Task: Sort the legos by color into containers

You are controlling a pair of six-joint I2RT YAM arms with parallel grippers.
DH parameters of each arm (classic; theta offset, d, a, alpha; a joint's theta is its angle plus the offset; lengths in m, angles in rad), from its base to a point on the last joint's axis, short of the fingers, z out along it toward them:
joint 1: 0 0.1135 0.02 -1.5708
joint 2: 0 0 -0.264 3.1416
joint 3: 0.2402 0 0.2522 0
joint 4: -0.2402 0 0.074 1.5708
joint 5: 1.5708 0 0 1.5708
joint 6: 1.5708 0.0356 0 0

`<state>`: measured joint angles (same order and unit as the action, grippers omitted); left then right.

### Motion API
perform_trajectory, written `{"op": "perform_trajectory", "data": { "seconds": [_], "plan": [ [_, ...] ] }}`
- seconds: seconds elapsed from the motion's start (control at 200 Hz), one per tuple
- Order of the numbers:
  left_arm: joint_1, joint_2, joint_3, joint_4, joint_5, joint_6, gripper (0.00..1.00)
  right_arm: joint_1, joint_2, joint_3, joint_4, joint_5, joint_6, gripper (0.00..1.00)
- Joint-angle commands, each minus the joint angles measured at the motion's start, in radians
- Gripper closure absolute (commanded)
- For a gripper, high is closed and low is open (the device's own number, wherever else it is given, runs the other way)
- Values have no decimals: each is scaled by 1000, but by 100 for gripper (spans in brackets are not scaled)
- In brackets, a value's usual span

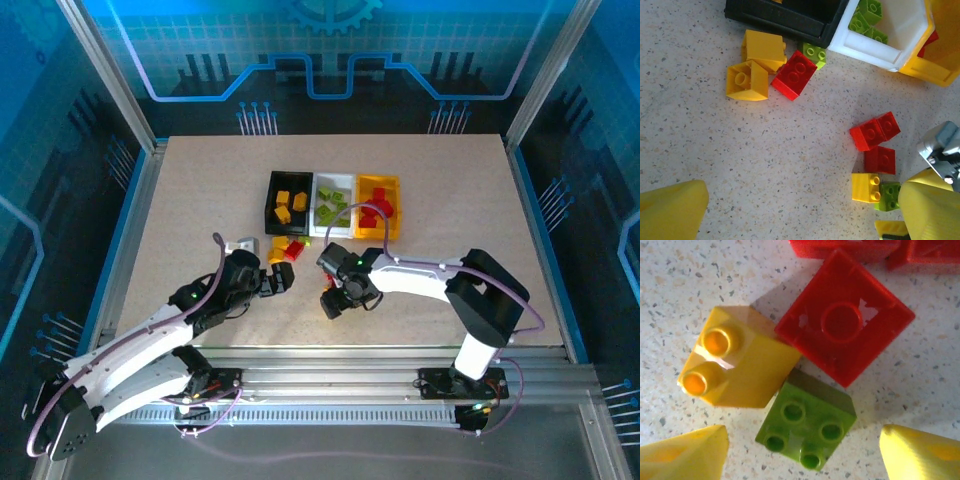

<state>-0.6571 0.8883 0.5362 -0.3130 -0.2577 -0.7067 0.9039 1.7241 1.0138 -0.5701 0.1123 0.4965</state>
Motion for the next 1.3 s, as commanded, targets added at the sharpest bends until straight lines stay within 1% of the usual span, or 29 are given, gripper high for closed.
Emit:
{"op": "perform_trajectory", "data": {
  "seconds": [0.0,0.09,0.22,0.345,0.435,0.59,0.68,0.755,0.866,1.071,1.196,1.296],
  "plan": [
    [8,-2,21,-28,-18,0,1,-5,26,19,-10,47,25,26],
    [8,-3,15,-20,-17,-4,1,-22,28,-4,4,49,34,35],
    [9,4,13,-9,-13,-8,1,-42,8,-31,13,62,44,52],
    [9,14,16,-8,-5,-9,1,-65,-26,-61,17,75,44,62],
    [9,21,18,-6,-1,-8,1,-86,-73,-84,22,78,38,66],
    [9,28,15,-6,-2,-6,1,-117,-189,-91,-15,87,18,67],
    [10,28,13,-3,-1,-7,1,-145,-245,-49,-50,87,-5,67],
    [10,31,11,1,0,-8,1,-172,-256,15,-58,82,-30,67],
    [10,38,11,8,6,-11,1,-211,-185,161,-56,64,-54,66],
    [11,46,19,2,21,-7,1,-274,83,462,-43,89,-52,65],
    [10,46,25,-7,28,-3,1,-293,257,659,-98,130,-46,64],
    [11,46,22,-5,34,0,1,-304,367,796,-158,166,-46,63]
  ]
}}
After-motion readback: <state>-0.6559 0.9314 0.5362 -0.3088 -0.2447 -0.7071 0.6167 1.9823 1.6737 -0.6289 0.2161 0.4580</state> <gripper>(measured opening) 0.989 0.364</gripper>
